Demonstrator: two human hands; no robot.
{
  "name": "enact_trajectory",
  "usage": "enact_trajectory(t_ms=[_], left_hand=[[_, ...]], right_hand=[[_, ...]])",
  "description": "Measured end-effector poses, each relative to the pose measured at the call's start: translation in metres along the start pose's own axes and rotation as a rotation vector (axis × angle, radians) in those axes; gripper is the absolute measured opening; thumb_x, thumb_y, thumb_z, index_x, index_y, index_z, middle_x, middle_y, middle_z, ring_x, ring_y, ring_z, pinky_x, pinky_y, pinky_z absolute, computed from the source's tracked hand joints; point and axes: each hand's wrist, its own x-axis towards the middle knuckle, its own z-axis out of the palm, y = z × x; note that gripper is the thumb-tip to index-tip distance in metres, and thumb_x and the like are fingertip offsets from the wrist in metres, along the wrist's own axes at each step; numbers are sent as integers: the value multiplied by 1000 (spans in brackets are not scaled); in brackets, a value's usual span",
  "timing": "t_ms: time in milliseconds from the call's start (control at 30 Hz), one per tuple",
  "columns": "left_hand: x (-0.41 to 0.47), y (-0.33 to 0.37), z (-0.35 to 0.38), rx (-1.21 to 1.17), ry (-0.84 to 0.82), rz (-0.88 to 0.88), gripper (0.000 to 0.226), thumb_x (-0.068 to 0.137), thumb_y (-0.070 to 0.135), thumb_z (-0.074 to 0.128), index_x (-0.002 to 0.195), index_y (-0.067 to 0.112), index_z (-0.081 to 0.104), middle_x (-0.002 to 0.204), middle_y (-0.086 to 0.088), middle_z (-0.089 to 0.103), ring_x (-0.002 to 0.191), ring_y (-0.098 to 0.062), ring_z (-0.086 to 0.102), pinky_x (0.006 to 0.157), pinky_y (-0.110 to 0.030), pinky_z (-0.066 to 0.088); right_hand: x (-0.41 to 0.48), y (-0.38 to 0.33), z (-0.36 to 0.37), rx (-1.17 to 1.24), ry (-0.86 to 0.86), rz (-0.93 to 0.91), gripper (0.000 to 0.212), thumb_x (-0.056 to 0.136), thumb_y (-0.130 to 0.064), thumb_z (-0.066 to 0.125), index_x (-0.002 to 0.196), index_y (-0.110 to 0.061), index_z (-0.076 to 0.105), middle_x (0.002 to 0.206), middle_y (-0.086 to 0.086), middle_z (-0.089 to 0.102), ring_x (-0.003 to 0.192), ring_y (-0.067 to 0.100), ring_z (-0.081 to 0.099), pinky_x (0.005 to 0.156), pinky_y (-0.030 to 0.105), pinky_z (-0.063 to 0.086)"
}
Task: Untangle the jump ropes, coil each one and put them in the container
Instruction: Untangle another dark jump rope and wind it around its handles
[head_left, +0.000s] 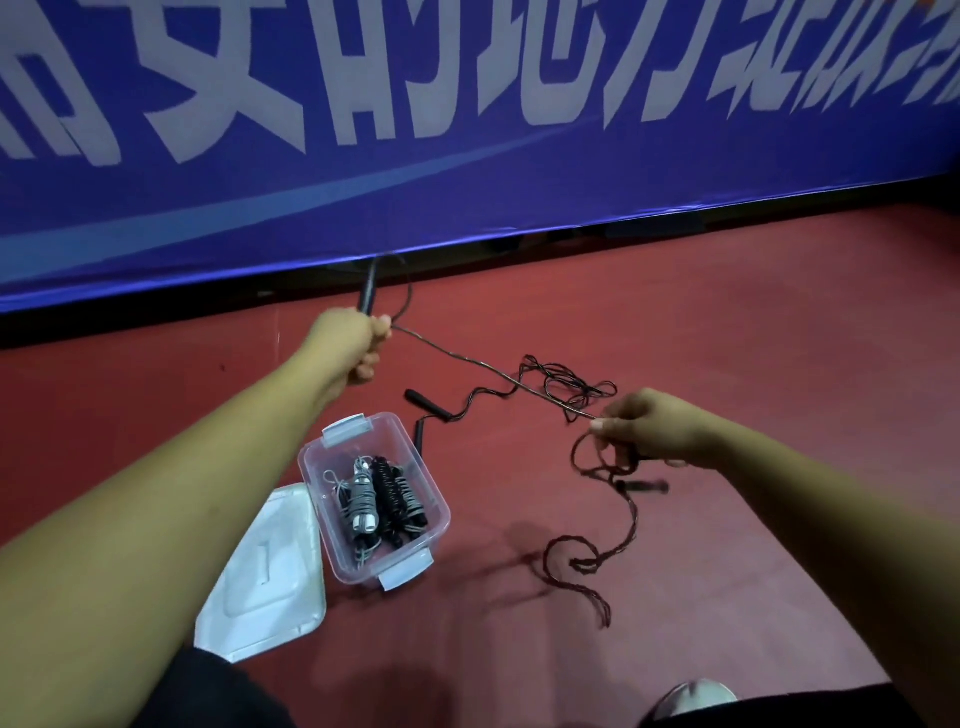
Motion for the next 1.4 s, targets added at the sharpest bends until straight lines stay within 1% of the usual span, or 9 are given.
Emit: enact_trajectory(t_ms=[200,367,500,633,767,967,1067,1200,1400], left_hand=[[-24,4,11,558,-144,2,15,97,3,50,110,6,57,102,-13,66,45,-21,67,33,-17,28],[-65,11,40,282,-481,260,23,98,11,56,114,20,68,117,5,70,69,-23,72,44,-19,32],[-79,9,53,414,-717,334,20,101,20,54,116,26,65,96,0,73,68,-20,67,50,-22,35],[-70,7,55,472,-625,346,17,100,21,55,85,16,61,63,3,59,50,-12,42,44,-19,30],[-49,15,47,169,-317,289,22,98,14,56,77,18,53,46,10,49,39,-4,32,37,-15,22],[-12,0,7,-27,-39,55,25,101,11,47,78,20,44,59,1,36,34,-3,23,32,-13,16],[-10,-3,2,167,54,61,23,99,12,49,78,20,50,62,-1,45,40,-9,31,35,-13,22],[-23,-3,4,640,-54,181,14,97,9,57,90,20,62,89,-4,67,40,-11,60,40,-19,34],[-78,12,54,553,-329,417,26,96,13,61,121,18,62,110,-2,70,48,-17,68,47,-22,46]], right_hand=[[2,-35,4,-163,54,-121,29,96,-31,64,83,-9,76,55,-2,55,43,7,50,49,20,41],[-14,-77,7,-110,-59,-323,27,98,-31,61,78,-20,76,53,3,60,39,7,46,44,17,36],[-25,-89,3,16,-88,-400,24,96,-25,64,76,-17,75,55,5,57,47,13,50,43,21,34],[-25,-80,-2,62,-41,-362,20,95,-31,66,82,-18,74,59,3,64,54,23,46,49,32,35],[-20,-58,-8,106,-38,-291,22,96,-21,65,84,-3,71,67,7,68,60,14,56,61,26,49],[-12,-10,-10,49,-109,-90,16,93,-17,69,78,-11,72,70,4,70,64,12,60,68,27,48],[-9,-6,-10,-111,-106,-59,17,92,-20,70,76,-15,74,72,-1,72,64,6,61,72,26,48],[-17,-19,-15,76,46,-104,19,94,-22,68,84,-8,76,73,1,71,61,4,60,60,12,46],[-19,-66,0,-39,102,-172,15,89,-21,72,80,-12,78,58,-6,60,52,8,47,55,23,40]])
